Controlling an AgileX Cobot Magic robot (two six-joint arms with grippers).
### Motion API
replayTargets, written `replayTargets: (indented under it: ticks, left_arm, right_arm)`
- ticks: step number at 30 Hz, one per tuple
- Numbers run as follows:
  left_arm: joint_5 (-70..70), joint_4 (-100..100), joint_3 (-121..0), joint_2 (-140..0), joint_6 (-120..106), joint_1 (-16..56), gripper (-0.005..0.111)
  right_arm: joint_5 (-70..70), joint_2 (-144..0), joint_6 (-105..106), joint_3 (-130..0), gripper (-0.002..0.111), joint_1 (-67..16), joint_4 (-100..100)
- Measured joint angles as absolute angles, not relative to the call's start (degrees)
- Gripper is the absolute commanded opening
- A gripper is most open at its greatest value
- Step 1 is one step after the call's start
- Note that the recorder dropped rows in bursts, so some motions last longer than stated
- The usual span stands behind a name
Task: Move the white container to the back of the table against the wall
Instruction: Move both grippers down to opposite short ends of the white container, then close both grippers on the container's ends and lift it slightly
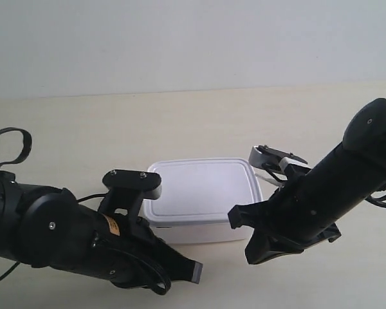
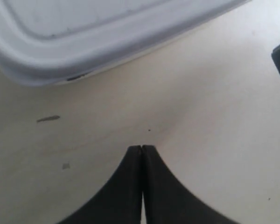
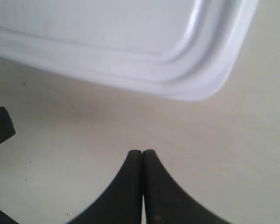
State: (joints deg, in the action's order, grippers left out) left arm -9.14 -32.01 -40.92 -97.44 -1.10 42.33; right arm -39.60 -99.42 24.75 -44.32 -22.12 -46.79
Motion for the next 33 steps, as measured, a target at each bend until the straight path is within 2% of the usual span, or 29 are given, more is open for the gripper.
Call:
replayTargets:
  ticks: [12, 22, 30, 33]
  left_arm:
    - [-8.17, -30.51, -48.39, -106.29, -4.07, 41.25, 0.000]
    - [-7.81, -28.73, -51.21, -107.95, -4.30, 41.25, 0.000]
    - [-8.39, -24.25, -54.96, -110.01, -4.30, 32.99, 0.000]
    - [-9.89, -22.36, -58.20, -111.50, -4.30, 32.56, 0.000]
  right_arm:
    - [-34.68, -99.89, 27.67, -44.32, 0.000, -22.12, -49.69]
    - [-31.75, -103.99, 27.80, -46.95, 0.000, -22.12, -49.56]
    - [-31.14, -107.68, 27.90, -53.70, 0.000, -22.12, -49.56]
    - [-30.45, -110.25, 27.90, -55.86, 0.000, -22.12, -49.53]
